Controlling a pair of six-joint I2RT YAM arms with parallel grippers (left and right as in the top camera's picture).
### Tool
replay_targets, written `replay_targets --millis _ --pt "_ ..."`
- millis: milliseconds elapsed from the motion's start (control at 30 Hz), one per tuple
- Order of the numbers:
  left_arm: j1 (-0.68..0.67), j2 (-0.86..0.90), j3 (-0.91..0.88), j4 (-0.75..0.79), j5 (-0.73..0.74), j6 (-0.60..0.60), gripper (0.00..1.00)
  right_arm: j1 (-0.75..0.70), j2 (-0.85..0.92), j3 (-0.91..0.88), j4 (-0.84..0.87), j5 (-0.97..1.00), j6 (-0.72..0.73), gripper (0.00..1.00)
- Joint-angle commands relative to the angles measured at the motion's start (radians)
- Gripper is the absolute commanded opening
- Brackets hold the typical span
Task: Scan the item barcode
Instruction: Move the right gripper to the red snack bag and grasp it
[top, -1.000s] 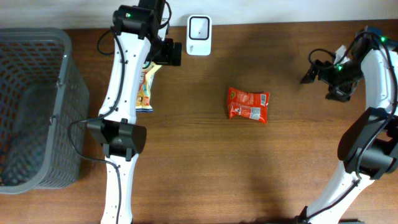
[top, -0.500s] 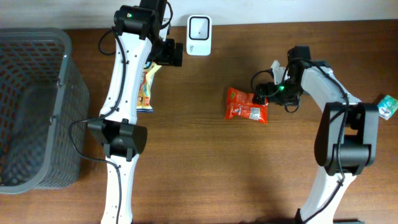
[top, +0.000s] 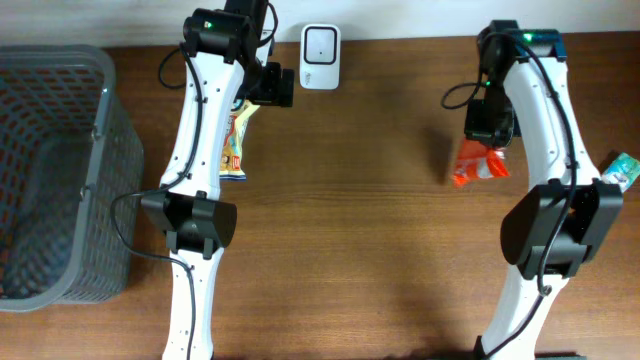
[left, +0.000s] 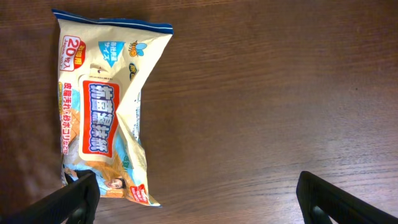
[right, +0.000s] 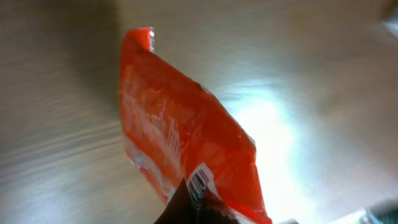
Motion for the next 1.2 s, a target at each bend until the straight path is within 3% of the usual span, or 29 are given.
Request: replay_targets --millis 0,100,200,333,400,467,500,567,633,733,867,1033,1067,1167 --pt "-0.003 -0.002 0.005 -0.001 -0.007 0.005 0.99 0.095 -0.006 -0.012 0.024 0.335 0.267 0.04" --pt "-0.003 -0.002 0.005 -0.001 -0.007 0.005 0.99 0.222 -0.005 -0.208 0.190 0.455 0.292 0.04" --pt "-0.003 -0.002 0.005 -0.001 -0.007 0.005 0.99 0.383 -0.005 -0.388 0.356 0.505 0.292 0.11" --pt "-0.003 -0.002 0.005 -0.001 -0.007 0.005 0.99 0.624 -0.005 -0.434 0.466 0.512 0.230 0.57" --pt "-0.003 -0.002 0.005 -0.001 -0.007 0.005 0.99 0.652 -0.005 -0.426 0.477 0.490 0.227 0.60" --pt "-0.003 -0.002 0.005 -0.001 -0.007 0.005 0.99 0.609 -0.005 -0.402 0.473 0.406 0.177 0.63" --pt "-0.003 -0.002 0.005 -0.001 -0.007 0.005 0.99 0.575 -0.005 -0.387 0.469 0.336 0.099 0.76" --pt "-0.003 -0.002 0.005 -0.001 -0.007 0.005 0.99 0.514 -0.005 -0.372 0.467 0.035 -0.188 0.87" --pt "-0.003 -0.002 0.005 -0.001 -0.007 0.005 0.99 0.509 -0.005 -0.373 0.464 -0.253 -0.309 0.87" --pt "-0.003 -0.002 0.005 -0.001 -0.007 0.005 0.99 0.592 -0.005 -0.373 0.529 -0.256 -0.364 0.99" --pt "-0.003 -0.002 0.005 -0.001 -0.007 0.005 0.99 0.626 -0.004 -0.439 0.650 0.013 -0.149 0.99" --pt "-0.003 -0.002 0.005 -0.001 -0.007 0.005 0.99 0.644 -0.004 -0.640 0.845 0.112 -0.127 0.97" --pt "-0.003 -0.002 0.005 -0.001 -0.007 0.005 0.99 0.643 -0.004 -0.642 0.844 0.112 -0.127 0.86" --pt "-0.003 -0.002 0.005 -0.001 -0.007 0.005 0.99 0.643 -0.005 -0.602 0.814 0.112 -0.126 0.36"
